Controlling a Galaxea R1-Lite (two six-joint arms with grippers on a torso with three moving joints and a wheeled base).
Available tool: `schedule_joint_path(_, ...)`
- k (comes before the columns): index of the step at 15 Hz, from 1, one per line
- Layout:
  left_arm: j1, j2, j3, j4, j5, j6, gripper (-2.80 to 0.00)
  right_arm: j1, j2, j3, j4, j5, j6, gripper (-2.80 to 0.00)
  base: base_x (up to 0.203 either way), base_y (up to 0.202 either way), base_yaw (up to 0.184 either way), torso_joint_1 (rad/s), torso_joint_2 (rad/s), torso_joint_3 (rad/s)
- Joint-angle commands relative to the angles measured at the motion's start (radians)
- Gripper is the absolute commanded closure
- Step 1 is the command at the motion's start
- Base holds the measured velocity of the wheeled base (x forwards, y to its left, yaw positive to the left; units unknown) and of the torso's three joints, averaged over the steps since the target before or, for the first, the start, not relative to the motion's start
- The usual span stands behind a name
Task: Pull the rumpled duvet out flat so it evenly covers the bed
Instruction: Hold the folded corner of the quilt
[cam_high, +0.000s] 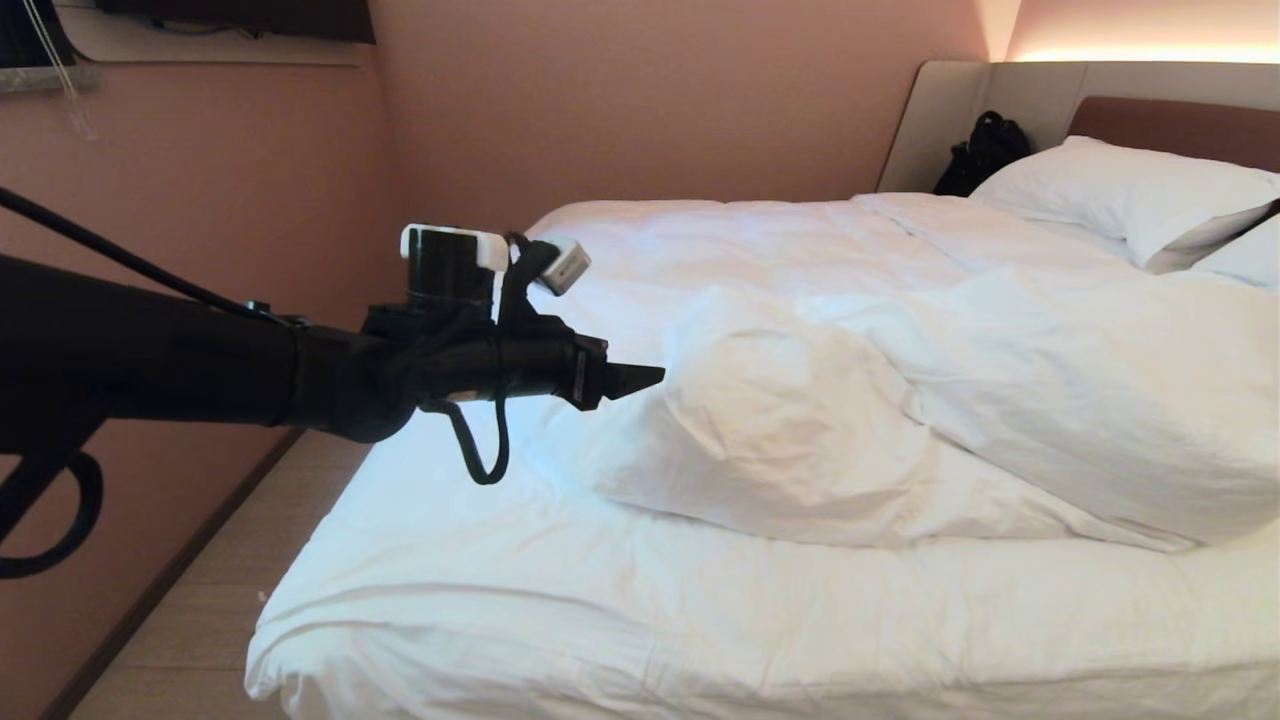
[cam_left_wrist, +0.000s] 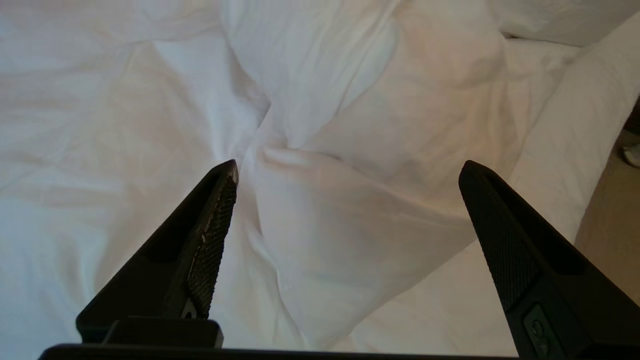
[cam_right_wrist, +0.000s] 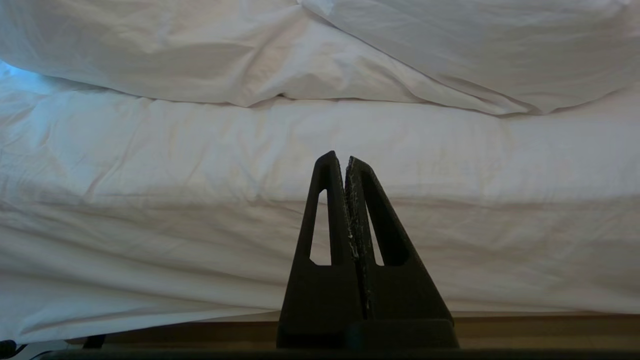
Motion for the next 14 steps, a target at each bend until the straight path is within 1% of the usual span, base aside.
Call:
schedule_joint_path(1, -0.017, -0.016, 0.007, -0.002, 0.000, 0.010, -2.80, 0.000, 0.001, 0.000, 0.000, 0.000, 0.000, 0.00, 0.000, 0.000, 0.000, 0.000, 0.00, 0.000)
schedule_joint_path(2, -0.023, -0.011, 0.012, -0.002, 0.000, 0.041, -2.80, 0.000, 0.001, 0.000, 0.000, 0.000, 0.000, 0.00, 0.000, 0.000, 0.000, 0.000, 0.00, 0.000)
schedule_joint_path(3, -0.027, -0.007, 0.013, -0.002, -0.001, 0.054, -2.80, 0.000, 0.001, 0.000, 0.000, 0.000, 0.000, 0.00, 0.000, 0.000, 0.000, 0.000, 0.00, 0.000)
schedule_joint_path(4, -0.042, 0.009, 0.013, -0.002, -0.002, 0.099, -2.80, 0.000, 0.001, 0.000, 0.000, 0.000, 0.000, 0.00, 0.000, 0.000, 0.000, 0.000, 0.00, 0.000)
schedule_joint_path(5, -0.052, 0.021, 0.009, -0.002, -0.001, 0.112, -2.80, 0.000, 0.001, 0.000, 0.000, 0.000, 0.000, 0.00, 0.000, 0.000, 0.000, 0.000, 0.00, 0.000)
schedule_joint_path(9, -0.075, 0.079, -0.023, -0.007, 0.000, 0.144, -2.80, 0.000, 0.001, 0.000, 0.000, 0.000, 0.000, 0.00, 0.000, 0.000, 0.000, 0.000, 0.00, 0.000)
schedule_joint_path(14, -0.089, 0.169, -0.100, -0.007, 0.003, 0.137, -2.80, 0.000, 0.001, 0.000, 0.000, 0.000, 0.000, 0.00, 0.000, 0.000, 0.000, 0.000, 0.00, 0.000)
